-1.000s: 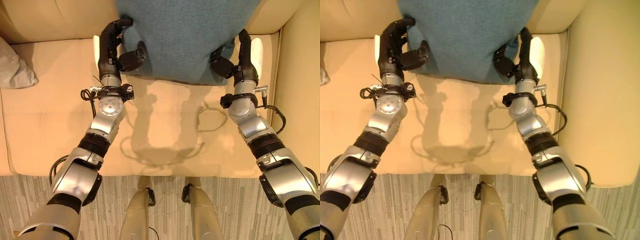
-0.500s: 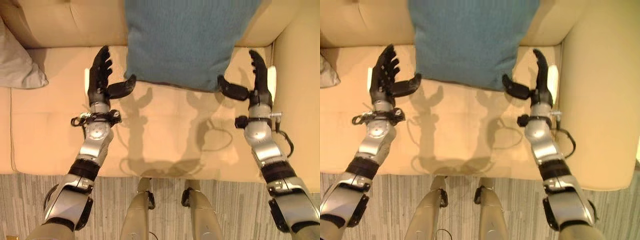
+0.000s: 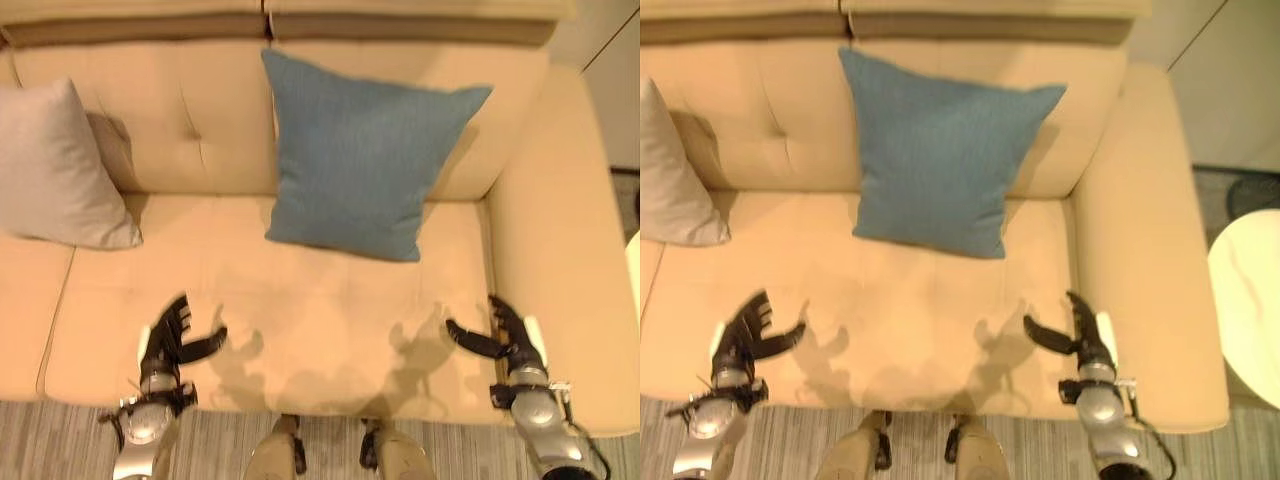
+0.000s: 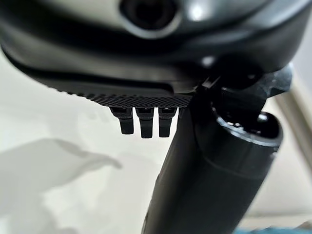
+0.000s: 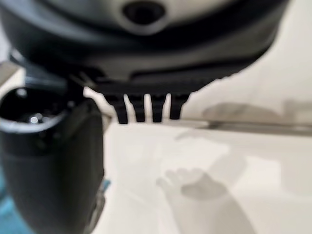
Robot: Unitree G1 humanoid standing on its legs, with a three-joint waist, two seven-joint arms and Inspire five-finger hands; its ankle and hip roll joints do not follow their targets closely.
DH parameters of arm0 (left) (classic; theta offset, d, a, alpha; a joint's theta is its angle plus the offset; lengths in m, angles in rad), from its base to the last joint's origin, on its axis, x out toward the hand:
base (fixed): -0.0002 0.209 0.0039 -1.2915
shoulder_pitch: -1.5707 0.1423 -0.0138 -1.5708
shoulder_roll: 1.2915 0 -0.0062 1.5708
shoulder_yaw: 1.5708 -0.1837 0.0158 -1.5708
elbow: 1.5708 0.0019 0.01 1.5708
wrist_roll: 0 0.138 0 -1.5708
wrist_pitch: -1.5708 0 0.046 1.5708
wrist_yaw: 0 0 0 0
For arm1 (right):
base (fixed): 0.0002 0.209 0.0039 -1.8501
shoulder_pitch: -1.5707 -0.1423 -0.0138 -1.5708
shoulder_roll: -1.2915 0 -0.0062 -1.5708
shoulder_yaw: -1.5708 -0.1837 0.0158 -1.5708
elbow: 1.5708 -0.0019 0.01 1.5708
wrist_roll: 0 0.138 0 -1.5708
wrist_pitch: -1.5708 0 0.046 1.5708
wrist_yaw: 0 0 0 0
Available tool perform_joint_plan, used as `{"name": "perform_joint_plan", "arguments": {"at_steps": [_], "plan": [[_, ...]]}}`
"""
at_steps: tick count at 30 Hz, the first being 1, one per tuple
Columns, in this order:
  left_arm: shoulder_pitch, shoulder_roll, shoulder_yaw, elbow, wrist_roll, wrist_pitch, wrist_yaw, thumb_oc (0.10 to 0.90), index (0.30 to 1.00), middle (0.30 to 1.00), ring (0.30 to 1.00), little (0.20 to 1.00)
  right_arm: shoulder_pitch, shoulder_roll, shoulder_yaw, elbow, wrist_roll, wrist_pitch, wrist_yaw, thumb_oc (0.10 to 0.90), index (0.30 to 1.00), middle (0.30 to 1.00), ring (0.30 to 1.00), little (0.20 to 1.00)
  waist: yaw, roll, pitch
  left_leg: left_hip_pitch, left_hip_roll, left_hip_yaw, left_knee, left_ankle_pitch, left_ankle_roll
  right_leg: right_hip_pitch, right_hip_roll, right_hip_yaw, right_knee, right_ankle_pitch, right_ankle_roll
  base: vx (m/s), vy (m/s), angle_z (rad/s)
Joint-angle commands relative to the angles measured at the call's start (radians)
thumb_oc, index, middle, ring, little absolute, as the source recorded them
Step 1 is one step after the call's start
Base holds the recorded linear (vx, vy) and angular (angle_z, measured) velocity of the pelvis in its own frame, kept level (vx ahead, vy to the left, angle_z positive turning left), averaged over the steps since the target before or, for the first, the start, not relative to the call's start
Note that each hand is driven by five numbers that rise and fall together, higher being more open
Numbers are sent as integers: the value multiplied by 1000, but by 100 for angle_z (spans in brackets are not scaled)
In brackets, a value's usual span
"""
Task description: Pick up all the scattered cushions and arrange them neatly on the sofa.
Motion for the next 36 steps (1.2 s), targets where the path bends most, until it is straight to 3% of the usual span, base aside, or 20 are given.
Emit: {"name": "perform_joint_plan", "arguments": {"at_steps": [1, 10, 15, 16, 17, 19, 22, 25, 29, 33, 36], "plan": [[-33, 4, 0, 67, 71, -21, -24, 800, 900, 900, 900, 900, 0, -23, 9, -11, -33, -56, 18, 800, 900, 900, 900, 900, 23, -23, -133, 15, -6, 29, 3, -32, -27, 74, -10, -46, 9, -114, 66, 17, -40, 1], [-54, -79, -27, 510, 207, 32, -18, 800, 900, 900, 900, 900, 2, 64, 104, 273, -46, -42, 58, 800, 900, 900, 900, 900, 25, -35, -115, 116, 20, 25, 7, -33, -34, 176, 33, -35, 9, -168, 36, 21, -81, 5], [-86, -78, -48, 522, 218, 33, -8, 800, 900, 900, 900, 900, -31, 69, 125, 347, -44, -34, 47, 800, 900, 900, 900, 900, 29, -39, -78, 39, 35, 20, 108, -32, -44, 166, 29, -42, 9, -175, 27, -181, -60, 15], [-113, -87, -60, 531, 213, 35, -8, 800, 900, 900, 900, 900, -61, 70, 135, 411, -43, -21, 38, 800, 900, 900, 900, 900, 32, -58, -57, 12, 24, 22, 222, -111, -36, 148, 2, -49, 9, -150, 24, -240, -25, 24], [-113, -86, -60, 532, 213, 35, -8, 800, 900, 900, 900, 900, -61, 70, 135, 411, -43, -21, 38, 800, 900, 900, 900, 900, 31, -58, -59, 8, 22, 21, 222, -108, -35, 144, 1, -50, 9, -149, 24, -300, -25, 20], [-122, -98, -60, 548, 211, 37, -9, 800, 900, 900, 900, 900, -71, 71, 128, 452, -40, -13, 38, 800, 900, 900, 900, 900, 23, -68, -60, 51, -6, 4, 305, -191, -27, 129, -19, -56, 9, -113, 26, -148, 34, -1], [-128, -110, -62, 553, 206, 38, -13, 800, 900, 900, 900, 900, -74, 76, 121, 471, -37, -11, 40, 800, 900, 900, 900, 900, 9, -65, -74, 104, -24, -7, 297, -225, -27, 107, -26, -63, 9, -89, 32, -116, 89, -2], [-147, -120, -80, 540, 209, 37, 1, 800, 900, 900, 900, 900, -92, 87, 113, 519, -41, 7, 34, 800, 900, 900, 900, 900, -17, -54, -86, 178, -68, -51, 185, -280, -3, 44, -36, -64, 9, -34, 53, -126, 129, 17], [-165, -118, -82, 551, 212, 40, 6, 800, 900, 900, 900, 900, -113, 91, 122, 549, -61, 22, 31, 800, 900, 900, 900, 900, -7, -63, -77, 172, -110, -105, 144, -271, 18, 6, -53, -55, 18, 2, 75, -163, 135, 23], [-172, -108, -81, 581, 230, 53, 3, 800, 900, 900, 900, 900, -129, 96, 146, 561, -89, 40, 37, 800, 900, 900, 900, 900, 8, -65, -47, 177, -130, -129, 95, -236, 53, -51, -72, -27, 130, -10, 88, -178, 105, -22], [-184, -93, -87, 599, 240, 61, 9, 800, 900, 900, 900, 900, -134, 109, 156, 572, -81, 44, 36, 800, 900, 900, 900, 900, 9, -51, -34, 152, -131, -137, 76, -190, 81, -39, -34, 66, 266, -94, 73, -241, 78, -18]]}}
